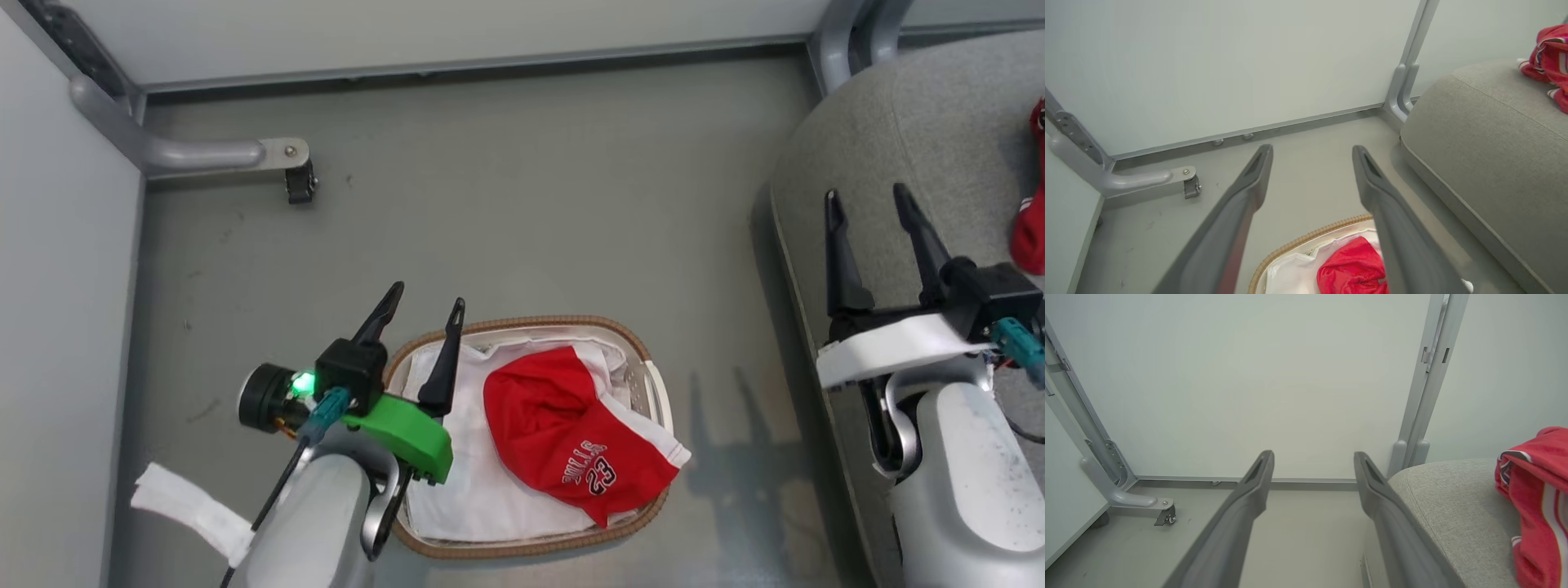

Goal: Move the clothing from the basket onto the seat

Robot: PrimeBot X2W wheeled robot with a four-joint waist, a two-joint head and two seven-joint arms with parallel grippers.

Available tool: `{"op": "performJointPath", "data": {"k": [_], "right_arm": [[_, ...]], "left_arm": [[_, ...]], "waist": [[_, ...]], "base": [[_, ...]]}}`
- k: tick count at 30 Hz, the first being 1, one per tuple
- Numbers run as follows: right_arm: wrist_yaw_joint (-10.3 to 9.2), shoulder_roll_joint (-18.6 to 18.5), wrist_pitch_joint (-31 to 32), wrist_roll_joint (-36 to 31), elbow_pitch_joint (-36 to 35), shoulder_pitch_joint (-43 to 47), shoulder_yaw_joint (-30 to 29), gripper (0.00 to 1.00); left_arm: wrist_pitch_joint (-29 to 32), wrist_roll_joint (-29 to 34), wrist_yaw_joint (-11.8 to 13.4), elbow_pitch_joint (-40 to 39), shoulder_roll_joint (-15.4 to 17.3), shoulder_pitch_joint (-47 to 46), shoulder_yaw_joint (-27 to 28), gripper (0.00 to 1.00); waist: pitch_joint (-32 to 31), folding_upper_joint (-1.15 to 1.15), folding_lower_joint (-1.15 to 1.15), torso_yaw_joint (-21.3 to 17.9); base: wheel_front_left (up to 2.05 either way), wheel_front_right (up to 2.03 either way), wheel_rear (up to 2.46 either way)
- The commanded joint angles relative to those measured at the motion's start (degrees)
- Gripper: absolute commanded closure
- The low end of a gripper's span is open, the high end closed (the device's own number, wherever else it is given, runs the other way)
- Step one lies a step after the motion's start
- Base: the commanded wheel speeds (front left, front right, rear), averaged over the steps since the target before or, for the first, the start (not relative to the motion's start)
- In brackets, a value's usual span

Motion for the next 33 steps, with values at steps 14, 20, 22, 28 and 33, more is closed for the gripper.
{"op": "performJointPath", "data": {"k": [14,20,22,28,33], "right_arm": [[-0.04,-0.1,-0.3,2.0,-6.3,-8.3,0.0,0.00],[-0.04,-0.1,-0.3,3.6,-8.0,-10.0,0.8,0.00],[-0.04,-0.1,-0.3,4.2,-8.5,-10.5,1.2,0.00],[-0.04,-0.1,-0.3,5.4,-9.7,-11.8,2.1,0.00],[-0.04,-0.1,-0.3,5.9,-10.4,-12.7,2.2,0.00]], "left_arm": [[0.1,-1.3,-0.2,24.6,0.4,-17.1,-13.0,0.00],[0.1,-3.0,-0.2,31.0,0.8,-21.1,-16.6,0.00],[0.0,-3.7,-0.2,32.9,1.0,-21.9,-17.5,0.00],[0.3,-6.9,-0.2,37.7,1.6,-24.8,-18.7,0.00],[0.8,-8.9,-0.2,40.8,2.3,-26.9,-18.8,0.00]], "waist": [[25.5,0.00,0.00,-9.8],[30.6,0.00,0.00,-12.0],[31.9,0.00,0.00,-12.5],[34.8,0.00,0.00,-13.8],[36.5,0.00,0.00,-14.4]], "base": [[0.00,0.00,0.00],[0.00,0.00,0.00],[0.00,0.00,0.00],[0.00,0.00,0.00],[0.00,0.00,0.00]]}}
